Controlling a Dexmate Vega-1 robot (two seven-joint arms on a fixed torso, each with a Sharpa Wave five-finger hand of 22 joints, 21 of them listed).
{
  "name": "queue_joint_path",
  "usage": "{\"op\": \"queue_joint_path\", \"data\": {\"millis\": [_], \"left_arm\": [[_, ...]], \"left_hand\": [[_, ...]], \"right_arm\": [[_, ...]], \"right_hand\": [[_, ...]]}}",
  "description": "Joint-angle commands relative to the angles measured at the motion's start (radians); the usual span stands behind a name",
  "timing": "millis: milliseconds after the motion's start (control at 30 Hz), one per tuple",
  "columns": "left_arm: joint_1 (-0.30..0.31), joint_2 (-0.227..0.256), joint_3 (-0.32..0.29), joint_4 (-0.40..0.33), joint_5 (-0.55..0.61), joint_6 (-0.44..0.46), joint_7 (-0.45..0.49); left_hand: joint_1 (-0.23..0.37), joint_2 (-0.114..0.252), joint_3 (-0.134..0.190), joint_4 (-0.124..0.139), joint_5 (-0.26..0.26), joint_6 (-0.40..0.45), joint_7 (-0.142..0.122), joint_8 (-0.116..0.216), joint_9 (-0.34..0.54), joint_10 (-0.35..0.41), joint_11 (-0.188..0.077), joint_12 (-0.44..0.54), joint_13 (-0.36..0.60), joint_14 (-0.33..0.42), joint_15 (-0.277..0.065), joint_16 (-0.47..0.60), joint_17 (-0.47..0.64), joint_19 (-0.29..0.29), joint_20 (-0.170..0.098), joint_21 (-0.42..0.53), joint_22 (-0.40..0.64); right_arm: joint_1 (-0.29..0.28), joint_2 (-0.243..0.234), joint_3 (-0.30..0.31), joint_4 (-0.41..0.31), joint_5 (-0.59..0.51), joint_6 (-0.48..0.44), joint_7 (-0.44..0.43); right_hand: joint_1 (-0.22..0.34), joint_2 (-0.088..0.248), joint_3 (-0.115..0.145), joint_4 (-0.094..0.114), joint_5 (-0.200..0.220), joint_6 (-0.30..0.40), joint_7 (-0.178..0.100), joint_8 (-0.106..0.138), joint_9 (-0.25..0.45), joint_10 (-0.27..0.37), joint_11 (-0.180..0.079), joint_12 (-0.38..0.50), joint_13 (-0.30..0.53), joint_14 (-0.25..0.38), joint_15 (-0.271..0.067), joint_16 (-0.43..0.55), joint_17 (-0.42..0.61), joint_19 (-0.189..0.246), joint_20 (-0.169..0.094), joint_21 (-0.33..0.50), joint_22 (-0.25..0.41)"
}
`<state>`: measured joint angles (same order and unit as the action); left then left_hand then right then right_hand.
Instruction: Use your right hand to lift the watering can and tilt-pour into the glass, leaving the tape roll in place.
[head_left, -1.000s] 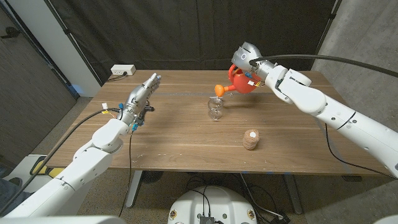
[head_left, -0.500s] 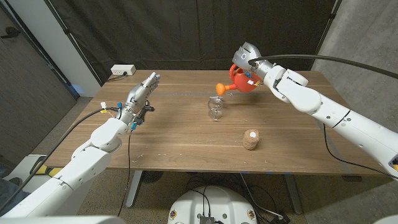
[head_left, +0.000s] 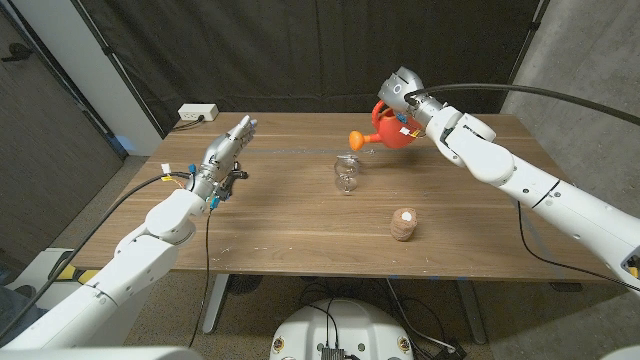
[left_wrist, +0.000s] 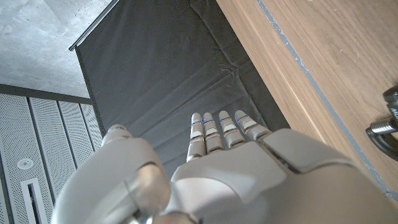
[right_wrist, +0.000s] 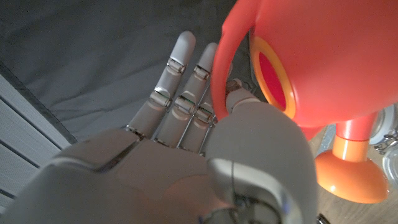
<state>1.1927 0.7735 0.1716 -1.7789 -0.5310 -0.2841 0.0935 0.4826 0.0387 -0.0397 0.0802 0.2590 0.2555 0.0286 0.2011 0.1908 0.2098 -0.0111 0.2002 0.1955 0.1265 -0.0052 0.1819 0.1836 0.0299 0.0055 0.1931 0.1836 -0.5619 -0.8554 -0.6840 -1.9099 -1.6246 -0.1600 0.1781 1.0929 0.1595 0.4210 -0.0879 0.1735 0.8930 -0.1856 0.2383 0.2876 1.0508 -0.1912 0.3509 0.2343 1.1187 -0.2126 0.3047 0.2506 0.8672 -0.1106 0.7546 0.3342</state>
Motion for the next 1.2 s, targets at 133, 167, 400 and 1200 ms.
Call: {"op": "queue_joint_path", "data": {"millis": [133, 167, 400, 1200], "left_arm": [[-0.033, -0.011, 0.021, 0.026, -0.007, 0.007, -0.021], [-0.035, -0.012, 0.022, 0.029, -0.008, 0.007, -0.023], [-0.049, -0.013, 0.029, 0.039, -0.009, 0.01, -0.029], [-0.064, -0.014, 0.035, 0.051, -0.014, 0.017, -0.029]], "left_hand": [[0.003, -0.003, -0.005, 0.004, 0.001, 0.009, -0.001, 0.003, 0.003, 0.006, -0.001, 0.006, 0.002, -0.001, 0.003, 0.01, 0.003, -0.006, 0.001, 0.009, 0.002], [0.003, -0.003, -0.006, 0.004, 0.001, 0.007, -0.001, 0.002, 0.002, 0.006, 0.0, 0.006, 0.002, 0.0, 0.003, 0.01, 0.003, -0.006, 0.002, 0.01, 0.002], [0.003, -0.002, -0.007, 0.005, 0.001, 0.008, -0.002, 0.003, 0.002, 0.005, -0.001, 0.006, 0.002, -0.001, 0.002, 0.009, 0.002, -0.007, 0.003, 0.01, 0.002], [0.005, 0.002, -0.011, 0.006, 0.002, 0.01, -0.002, 0.003, 0.002, 0.005, 0.003, 0.006, 0.002, -0.001, 0.004, 0.01, 0.002, -0.009, 0.005, 0.01, 0.002]], "right_arm": [[-0.094, 0.029, 0.099, -0.03, 0.171, -0.141, 0.004], [-0.098, 0.032, 0.104, -0.032, 0.187, -0.151, 0.008], [-0.111, 0.05, 0.133, -0.034, 0.308, -0.193, 0.003], [-0.17, 0.062, 0.191, -0.042, 0.647, -0.371, -0.098]], "right_hand": [[-0.004, 0.007, 0.004, -0.003, 0.0, -0.011, 0.007, -0.005, -0.002, 0.0, 0.0, -0.005, 0.001, 0.008, -0.021, 0.0, 0.001, -0.008, -0.108, 0.008, -0.001], [-0.004, 0.007, 0.004, -0.003, 0.0, -0.012, 0.007, -0.006, -0.002, 0.0, 0.0, -0.006, 0.001, 0.007, -0.021, 0.0, 0.001, -0.008, -0.108, 0.008, -0.001], [-0.014, 0.019, 0.002, 0.006, 0.0, -0.033, 0.012, -0.018, -0.005, -0.017, 0.001, -0.014, 0.005, 0.006, -0.019, -0.003, 0.002, -0.019, -0.107, 0.017, -0.002], [-0.026, 0.033, 0.01, 0.025, 0.004, -0.076, 0.029, -0.034, -0.007, -0.034, -0.003, -0.029, 0.003, -0.001, -0.018, -0.01, 0.002, -0.028, -0.109, 0.035, -0.003]]}}
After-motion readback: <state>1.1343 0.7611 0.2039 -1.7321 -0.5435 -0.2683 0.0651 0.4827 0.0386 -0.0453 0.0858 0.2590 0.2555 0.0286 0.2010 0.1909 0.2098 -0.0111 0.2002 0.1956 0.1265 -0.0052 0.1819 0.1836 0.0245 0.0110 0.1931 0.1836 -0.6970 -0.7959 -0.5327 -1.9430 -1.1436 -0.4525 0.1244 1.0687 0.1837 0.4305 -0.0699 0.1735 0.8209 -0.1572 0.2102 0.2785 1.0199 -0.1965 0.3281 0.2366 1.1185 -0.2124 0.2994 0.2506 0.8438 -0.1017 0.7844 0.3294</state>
